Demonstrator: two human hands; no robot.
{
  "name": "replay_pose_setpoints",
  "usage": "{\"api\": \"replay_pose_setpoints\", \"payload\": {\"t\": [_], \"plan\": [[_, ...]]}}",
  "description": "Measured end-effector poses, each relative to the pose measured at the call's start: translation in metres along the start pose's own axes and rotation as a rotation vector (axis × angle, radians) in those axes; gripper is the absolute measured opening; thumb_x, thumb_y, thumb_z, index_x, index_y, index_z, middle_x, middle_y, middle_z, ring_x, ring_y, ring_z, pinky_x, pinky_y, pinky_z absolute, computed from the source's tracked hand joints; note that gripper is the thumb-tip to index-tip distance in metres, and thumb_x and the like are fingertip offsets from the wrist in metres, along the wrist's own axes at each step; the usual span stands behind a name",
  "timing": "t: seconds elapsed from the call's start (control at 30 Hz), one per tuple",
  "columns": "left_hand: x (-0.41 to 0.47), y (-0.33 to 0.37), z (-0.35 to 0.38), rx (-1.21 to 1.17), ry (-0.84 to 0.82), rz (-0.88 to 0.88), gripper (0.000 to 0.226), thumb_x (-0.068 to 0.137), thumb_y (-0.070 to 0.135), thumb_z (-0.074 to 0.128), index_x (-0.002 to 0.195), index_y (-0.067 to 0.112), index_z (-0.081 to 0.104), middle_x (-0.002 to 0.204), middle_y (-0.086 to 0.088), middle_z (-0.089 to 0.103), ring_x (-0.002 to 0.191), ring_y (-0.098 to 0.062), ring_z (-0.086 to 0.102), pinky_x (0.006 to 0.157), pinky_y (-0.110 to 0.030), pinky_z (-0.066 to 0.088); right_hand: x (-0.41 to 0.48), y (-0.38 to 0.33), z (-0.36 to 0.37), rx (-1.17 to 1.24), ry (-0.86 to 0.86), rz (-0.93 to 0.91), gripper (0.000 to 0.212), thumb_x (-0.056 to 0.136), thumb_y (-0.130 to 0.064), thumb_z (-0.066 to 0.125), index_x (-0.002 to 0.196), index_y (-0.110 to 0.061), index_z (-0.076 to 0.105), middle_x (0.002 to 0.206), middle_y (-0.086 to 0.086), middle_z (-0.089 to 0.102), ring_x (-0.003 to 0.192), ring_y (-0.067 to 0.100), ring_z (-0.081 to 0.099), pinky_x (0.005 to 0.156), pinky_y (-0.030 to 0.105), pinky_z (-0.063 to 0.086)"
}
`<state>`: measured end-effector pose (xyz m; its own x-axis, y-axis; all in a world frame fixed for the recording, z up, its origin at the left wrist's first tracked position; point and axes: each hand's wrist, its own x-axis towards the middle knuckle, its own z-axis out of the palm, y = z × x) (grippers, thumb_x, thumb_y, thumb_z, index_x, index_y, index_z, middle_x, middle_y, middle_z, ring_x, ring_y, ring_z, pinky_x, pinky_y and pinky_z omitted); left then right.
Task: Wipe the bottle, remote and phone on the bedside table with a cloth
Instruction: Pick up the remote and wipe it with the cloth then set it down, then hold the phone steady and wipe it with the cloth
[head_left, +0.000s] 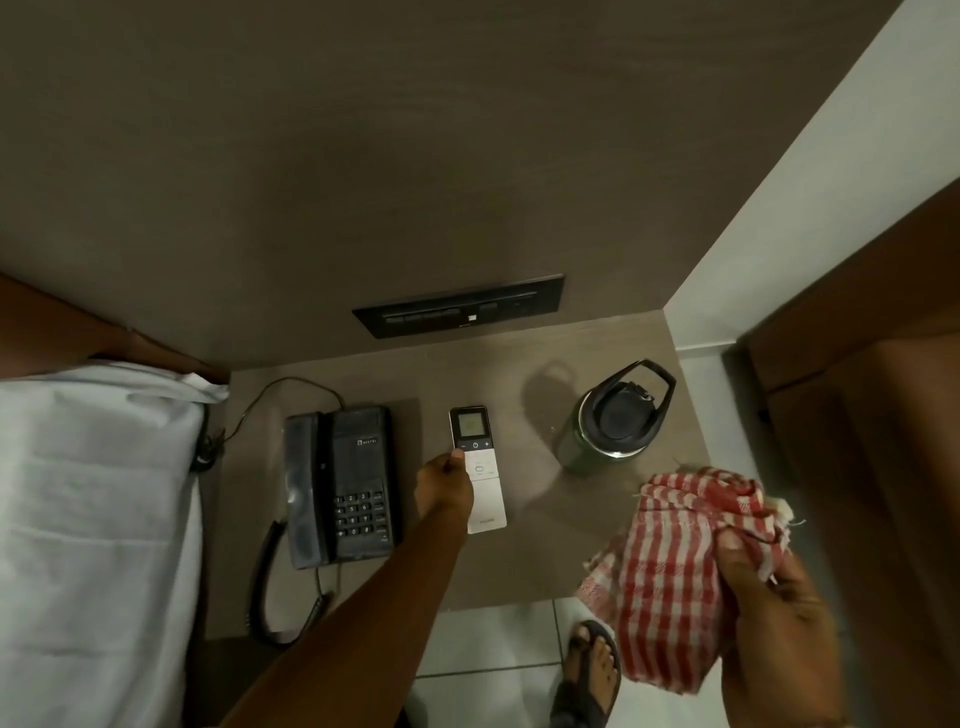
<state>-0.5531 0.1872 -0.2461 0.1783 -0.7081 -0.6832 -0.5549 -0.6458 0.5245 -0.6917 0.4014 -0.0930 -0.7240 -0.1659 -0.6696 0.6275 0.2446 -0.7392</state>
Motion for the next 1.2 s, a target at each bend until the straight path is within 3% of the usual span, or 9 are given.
{"api": "replay_pose_setpoints", "payload": {"t": [0.43, 0.53, 0.63, 0.73, 0.83, 0.9, 0.97, 1.07, 1.2], "plan": [[-0.006, 0.004, -0.030, 0.224, -0.071, 0.134, 0.028, 0.100, 0.032, 0.052, 0.111, 0.018, 0.074, 0.119, -0.014, 0.071, 0.104, -0.033, 0.067, 0.080, -0.032, 0.054, -0.028, 0.009, 0.022, 0.036, 0.096, -0.017, 0.016, 0.086, -0.018, 0.067, 0.097, -0.028, 0.073, 0.103, -0.006, 0.074, 0.091, 0.021, 0.071, 0.085, 0.040, 0.053], [-0.018, 0.000, -0.066, 0.225, -0.115, 0.419, 0.028, 0.099, 0.013, 0.052, 0.120, 0.015, 0.070, 0.123, -0.013, 0.069, 0.105, -0.026, 0.065, 0.083, -0.028, 0.050, -0.042, 0.014, 0.040, 0.017, 0.068, -0.007, 0.017, 0.086, -0.017, 0.067, 0.102, -0.024, 0.071, 0.108, -0.002, 0.071, 0.093, 0.023, 0.068, 0.090, 0.046, 0.049], [-0.023, -0.011, -0.130, 0.280, 0.018, 0.765, 0.029, 0.101, 0.022, 0.047, 0.122, 0.020, 0.067, 0.121, -0.002, 0.065, 0.098, -0.008, 0.059, 0.080, -0.018, 0.049, -0.060, 0.022, 0.066, -0.004, 0.005, 0.037, 0.024, 0.087, -0.010, 0.064, 0.107, -0.022, 0.067, 0.104, 0.003, 0.069, 0.092, 0.022, 0.065, 0.091, 0.046, 0.046], [-0.002, -0.026, -0.206, 0.354, 0.173, 0.990, 0.037, 0.100, 0.024, 0.037, 0.125, 0.017, 0.063, 0.123, -0.004, 0.064, 0.096, -0.010, 0.063, 0.078, -0.019, 0.052, -0.081, 0.037, 0.100, -0.052, -0.069, 0.046, 0.035, 0.085, -0.002, 0.064, 0.119, -0.015, 0.064, 0.108, 0.006, 0.068, 0.096, 0.025, 0.065, 0.095, 0.046, 0.045], [0.044, -0.041, -0.258, 0.565, 0.196, 0.908, 0.044, 0.098, 0.018, 0.043, 0.140, 0.014, 0.051, 0.141, -0.014, 0.055, 0.117, -0.026, 0.061, 0.093, -0.032, 0.051, -0.099, 0.054, 0.135, -0.176, -0.171, -0.025, 0.034, 0.086, -0.001, 0.063, 0.119, -0.009, 0.065, 0.109, 0.010, 0.069, 0.097, 0.027, 0.065, 0.092, 0.045, 0.047], [0.077, -0.049, -0.273, 0.682, 0.082, 0.823, 0.052, 0.099, 0.022, 0.039, 0.150, 0.014, 0.040, 0.157, -0.014, 0.039, 0.140, -0.033, 0.043, 0.110, -0.046, 0.043, -0.105, 0.066, 0.162, -0.272, -0.213, -0.101, 0.025, 0.087, -0.004, 0.063, 0.108, -0.018, 0.069, 0.102, 0.005, 0.071, 0.091, 0.021, 0.065, 0.087, 0.038, 0.048], [0.105, -0.053, -0.275, 0.775, -0.014, 0.838, 0.056, 0.102, 0.032, 0.032, 0.155, 0.014, 0.029, 0.164, -0.011, 0.025, 0.152, -0.029, 0.018, 0.122, -0.046, 0.023, -0.107, 0.079, 0.187, -0.343, -0.253, -0.159, 0.026, 0.089, -0.007, 0.062, 0.095, -0.032, 0.067, 0.097, -0.006, 0.069, 0.089, 0.013, 0.063, 0.084, 0.036, 0.047], [0.141, -0.058, -0.270, 0.825, -0.087, 0.821, 0.062, 0.103, 0.043, 0.033, 0.158, 0.018, 0.017, 0.168, -0.005, 0.010, 0.155, -0.023, -0.001, 0.124, -0.040, 0.003, -0.107, 0.098, 0.218, -0.425, -0.319, -0.215, 0.031, 0.090, -0.007, 0.059, 0.096, -0.036, 0.066, 0.099, -0.011, 0.068, 0.092, 0.012, 0.062, 0.079, 0.035, 0.051], [0.163, -0.062, -0.257, 0.790, -0.166, 0.746, 0.074, 0.099, 0.056, 0.033, 0.158, 0.019, 0.010, 0.169, -0.003, 0.005, 0.154, -0.023, -0.009, 0.125, -0.046, -0.001, -0.101, 0.116, 0.241, -0.497, -0.361, -0.260, 0.029, 0.091, -0.006, 0.057, 0.111, -0.024, 0.067, 0.104, -0.009, 0.069, 0.098, 0.015, 0.063, 0.086, 0.044, 0.054]]}}
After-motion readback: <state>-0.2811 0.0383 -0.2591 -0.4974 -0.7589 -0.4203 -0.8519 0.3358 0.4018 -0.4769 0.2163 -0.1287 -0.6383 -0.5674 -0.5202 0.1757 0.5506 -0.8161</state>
